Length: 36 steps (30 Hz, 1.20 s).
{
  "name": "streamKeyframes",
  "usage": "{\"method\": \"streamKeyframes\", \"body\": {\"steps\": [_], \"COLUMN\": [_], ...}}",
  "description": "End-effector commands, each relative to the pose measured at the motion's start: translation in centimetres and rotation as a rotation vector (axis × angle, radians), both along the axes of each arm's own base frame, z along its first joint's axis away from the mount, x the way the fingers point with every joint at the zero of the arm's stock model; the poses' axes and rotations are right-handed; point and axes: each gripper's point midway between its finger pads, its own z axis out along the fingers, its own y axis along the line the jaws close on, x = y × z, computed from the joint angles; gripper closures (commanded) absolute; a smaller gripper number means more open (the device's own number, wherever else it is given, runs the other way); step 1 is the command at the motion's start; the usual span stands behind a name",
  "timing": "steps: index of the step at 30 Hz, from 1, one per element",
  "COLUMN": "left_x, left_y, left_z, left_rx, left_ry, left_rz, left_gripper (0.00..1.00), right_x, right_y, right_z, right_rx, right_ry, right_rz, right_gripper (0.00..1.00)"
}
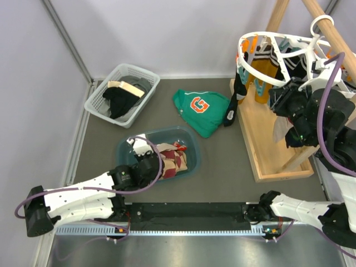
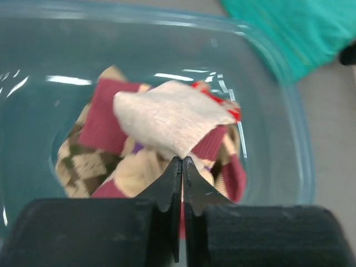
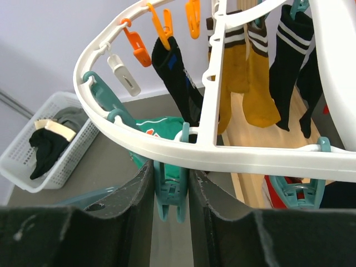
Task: Remove the socks clipped to the hanger
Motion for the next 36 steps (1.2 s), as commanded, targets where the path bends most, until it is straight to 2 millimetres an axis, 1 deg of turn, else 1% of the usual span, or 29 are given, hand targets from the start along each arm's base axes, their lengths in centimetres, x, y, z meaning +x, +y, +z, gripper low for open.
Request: {"method": "streamKeyframes", "body": {"steps": [1, 2, 3, 4, 5, 6, 8, 9, 11, 12, 13, 14, 15, 16, 17, 18, 19, 20, 22, 23, 25, 26, 30, 31, 32, 33, 34, 35, 36], "left_x": [-0.5, -0.7, -0.8, -0.6, -0.4, -0.2, 0.4, 0.6, 1.0, 1.4, 1.6, 1.8, 2.2, 2.1, 2.5, 2.7, 2.7, 2.9, 3.1, 3.0, 3.0, 3.0, 2.3, 2.2, 2.3, 2.0, 2.1, 2.0, 1.9], "left_y": [2.7, 3.6, 3.6, 3.1, 2.4, 2.4, 1.1, 0.5, -0.7, -2.0, -2.8, -3.8, -4.8, -6.0, -7.4, -8.3, -10.0, -11.5, -13.8, -15.6, -17.5, -19.2, -23.4, -24.2, -25.5, -26.4, -27.6, -28.3, -29.0], "left_z": [-1.1, -1.2, -0.8, 0.6, 1.9, 2.8, 6.2, 7.8, 9.7, 11.8, 12.6, 12.7, 14.5, 14.9, 14.5, 15.2, 16.5, 16.0, 18.3, 17.9, 19.2, 19.4, 21.7, 21.9, 21.0, 22.4, 21.4, 21.6, 22.6], "left_rx": [-0.097, -0.074, -0.077, -0.076, -0.081, -0.023, -0.057, -0.019, -0.014, -0.026, -0.029, -0.011, -0.018, -0.02, 0.0, 0.019, -0.027, 0.009, -0.056, -0.043, -0.065, -0.086, -0.168, -0.175, -0.159, -0.189, -0.179, -0.189, -0.214], "left_ry": [0.049, 0.059, 0.062, 0.051, 0.028, 0.005, -0.054, -0.093, -0.142, -0.198, -0.216, -0.218, -0.258, -0.264, -0.26, -0.286, -0.328, -0.341, -0.417, -0.429, -0.473, -0.499, -0.595, -0.605, -0.598, -0.632, -0.623, -0.631, -0.652], "left_rz": [0.192, 0.216, 0.216, 0.188, 0.147, 0.103, 0.056, -0.004, -0.059, -0.116, -0.146, -0.172, -0.204, -0.248, -0.273, -0.309, -0.356, -0.404, -0.453, -0.51, -0.548, -0.59, -0.716, -0.734, -0.76, -0.783, -0.803, -0.818, -0.825], "left_gripper": [0.67, 0.56, 0.46, 0.32, 0.29, 0.26, 0.23, 0.23, 0.22, 0.22, 0.21, 0.2, 0.2, 0.19, 0.19, 0.19, 0.18, 0.17, 0.13, 0.12, 0.12, 0.12, 0.12, 0.11, 0.11, 0.11, 0.11, 0.11, 0.11], "right_x": [-0.1, -0.1, 0.0, 0.1, 0.1, 0.2, 0.4, 0.4, 0.6, 0.7, 0.7, 0.8, 0.8, 0.7, 0.7, 0.8, 0.7, 0.6, 0.3, 0.2, -0.1, -0.2, -0.6, -0.6, -0.7, -0.7, -0.8, -0.8, -0.9], "right_y": [1.0, 1.2, 1.3, 1.5, 1.8, 2.0, 2.8, 3.1, 3.8, 4.1, 4.3, 4.5, 4.6, 4.7, 4.8, 5.0, 5.1, 5.2, 5.5, 5.7, 5.9, 6.0, 5.9, 5.9, 5.9, 5.9, 5.8, 5.9, 5.9], "right_z": [1.0, 1.0, 0.9, 0.8, 0.8, 0.8, 0.9, 1.0, 0.9, 0.9, 0.7, 0.9, 1.0, 1.3, 1.5, 1.9, 2.2, 2.3, 2.8, 2.9, 3.3, 3.4, 4.1, 4.1, 4.4, 4.5, 4.6, 4.7, 4.8], "right_rx": [0.058, 0.061, 0.062, 0.071, 0.078, 0.084, 0.105, 0.113, 0.131, 0.141, 0.143, 0.155, 0.164, 0.18, 0.188, 0.217, 0.235, 0.247, 0.285, 0.298, 0.334, 0.346, 0.406, 0.411, 0.42, 0.421, 0.427, 0.429, 0.433], "right_ry": [-0.031, -0.029, -0.027, -0.028, -0.028, -0.028, -0.026, -0.028, -0.022, -0.018, -0.015, -0.019, -0.024, -0.031, -0.034, -0.042, -0.048, -0.047, -0.05, -0.052, -0.058, -0.061, -0.084, -0.086, -0.096, -0.098, -0.101, -0.104, -0.107], "right_rz": [0.049, 0.053, 0.058, 0.062, 0.075, 0.08, 0.104, 0.112, 0.134, 0.14, 0.146, 0.155, 0.156, 0.162, 0.166, 0.168, 0.174, 0.174, 0.194, 0.204, 0.222, 0.227, 0.233, 0.233, 0.238, 0.238, 0.239, 0.241, 0.244], "right_gripper": [0.98, 0.98, 0.98, 0.98, 0.98, 0.98, 0.98, 0.98, 0.98, 0.98, 0.98, 0.98, 0.98, 0.98, 0.98, 0.97, 0.97, 0.98, 0.98, 0.98, 0.98, 0.98, 0.98, 0.98, 0.98, 0.98, 0.98, 0.98, 0.98]}}
